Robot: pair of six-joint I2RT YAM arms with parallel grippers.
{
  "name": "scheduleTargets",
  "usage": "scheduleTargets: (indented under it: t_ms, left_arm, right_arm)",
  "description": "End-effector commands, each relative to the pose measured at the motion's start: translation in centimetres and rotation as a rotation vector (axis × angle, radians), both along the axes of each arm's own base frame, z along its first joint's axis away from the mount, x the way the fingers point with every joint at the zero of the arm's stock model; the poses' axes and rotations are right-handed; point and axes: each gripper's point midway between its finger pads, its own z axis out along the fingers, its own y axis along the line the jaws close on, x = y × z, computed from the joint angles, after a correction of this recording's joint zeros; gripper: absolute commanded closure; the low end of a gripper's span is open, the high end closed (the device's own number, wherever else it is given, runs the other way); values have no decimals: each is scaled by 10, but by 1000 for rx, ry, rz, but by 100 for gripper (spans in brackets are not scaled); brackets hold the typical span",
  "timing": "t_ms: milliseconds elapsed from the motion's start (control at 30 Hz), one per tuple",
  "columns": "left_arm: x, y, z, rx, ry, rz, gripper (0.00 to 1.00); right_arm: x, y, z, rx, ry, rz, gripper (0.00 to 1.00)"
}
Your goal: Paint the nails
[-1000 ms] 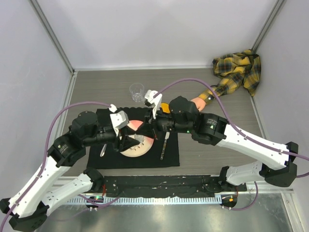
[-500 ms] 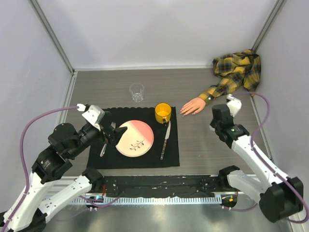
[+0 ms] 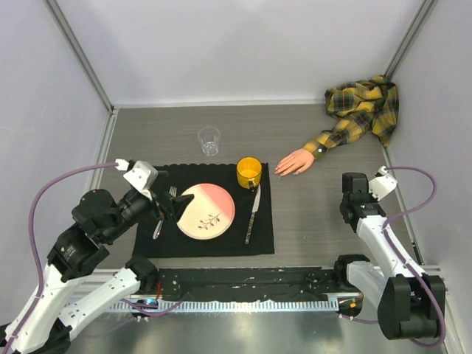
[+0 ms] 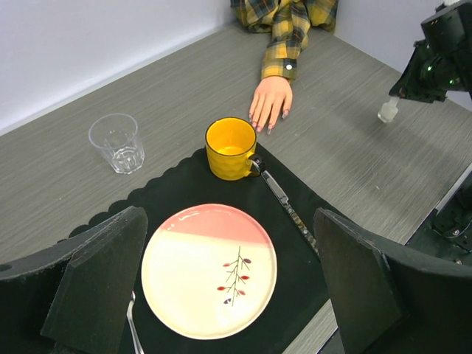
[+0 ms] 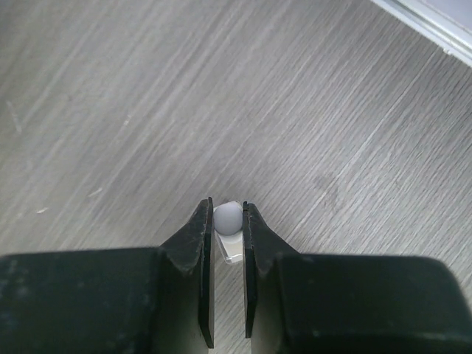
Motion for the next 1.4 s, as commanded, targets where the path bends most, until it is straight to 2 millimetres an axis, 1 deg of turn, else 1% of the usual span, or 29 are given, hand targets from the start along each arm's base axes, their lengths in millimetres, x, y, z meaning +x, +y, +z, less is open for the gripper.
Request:
scheduleTargets:
  t_ms: [0,67,167,200,400,433,500,533,567,633,667,733,767,833,867,933,967,1000,1033,1067,1100,1133,1167,1200,1233,1267,1300,1333,1367]
  left_arm:
    - [-4,-1,6,-27,-12,-13,0]
    - [-5,0,7,-33,-15,-15,0]
    - [-6,0,6,-35,-14,-18,0]
    - [-6,0,5,-33,-13,-16,0]
    - [-7,0,4,-35,-9,-19,0]
    - [-7,0,4,-35,-11,-20,0]
    - [-7,1,4,-35,-11,-17,0]
    - [-7,1,4,-35,-14,-18,0]
    - [-7,1,4,-32,-13,-18,0]
    - [-8,1,4,-31,-12,-18,0]
    - [-8,1,3,-29,-9,-18,0]
    - [-8,2,4,-30,-11,-18,0]
    - [-9,2,5,-34,-16,-18,0]
    - [-7,4,7,-40,-19,-5,0]
    - [-6,5,8,-43,-22,5,0]
    - [-5,8,13,-56,-33,24,0]
    - [0,13,16,-62,-38,64,0]
    - [2,15,20,-70,-41,84,0]
    - [6,20,21,-74,-40,123,0]
    - [9,23,23,-76,-38,148,0]
    - [12,24,24,-85,-26,169,0]
    - [16,30,29,-93,-28,211,0]
    - [17,32,30,-94,-20,228,0]
    - [20,33,31,-105,-4,247,0]
    - [19,37,39,-123,-11,264,0]
    - [19,40,42,-131,-8,279,0]
    - [19,40,44,-139,-6,279,0]
    - [16,41,51,-159,-12,277,0]
    - [15,41,56,-171,-20,272,0]
  right_arm:
    - [12,-5,-2,0,-80,-49,99]
    - [12,-5,-3,-3,-77,-43,99]
    - [15,-3,-1,-3,-89,-23,94]
    - [15,-3,-2,-5,-81,-15,89]
    - [14,2,-3,7,-75,23,67]
    - [15,3,0,12,-89,27,62]
    - [17,5,3,15,-96,43,60]
    - [18,6,6,17,-102,52,56]
    - [21,8,12,19,-114,64,55]
    - [20,9,15,22,-102,71,53]
    - [23,10,23,21,-116,77,48]
    - [22,11,29,27,-110,89,46]
    - [24,11,39,22,-127,94,41]
    - [22,13,53,19,-147,112,38]
    - [26,13,70,14,-178,121,37]
    - [25,15,88,-3,-178,158,36]
    - [30,16,112,-13,-212,181,36]
    - [30,18,117,-31,-175,221,35]
    - [34,27,124,-15,-163,280,32]
    - [41,32,154,-17,-205,323,30]
    - [40,38,159,-8,-179,364,29]
    - [44,45,165,3,-167,412,24]
    - [47,45,190,-1,-213,410,22]
    - [44,46,194,14,-199,406,19]
    - [44,48,202,20,-206,414,15]
    - [46,53,225,21,-243,445,14]
    - [43,53,232,18,-242,453,9]
    - [42,54,244,13,-264,463,9]
    - [39,55,265,-7,-308,475,5]
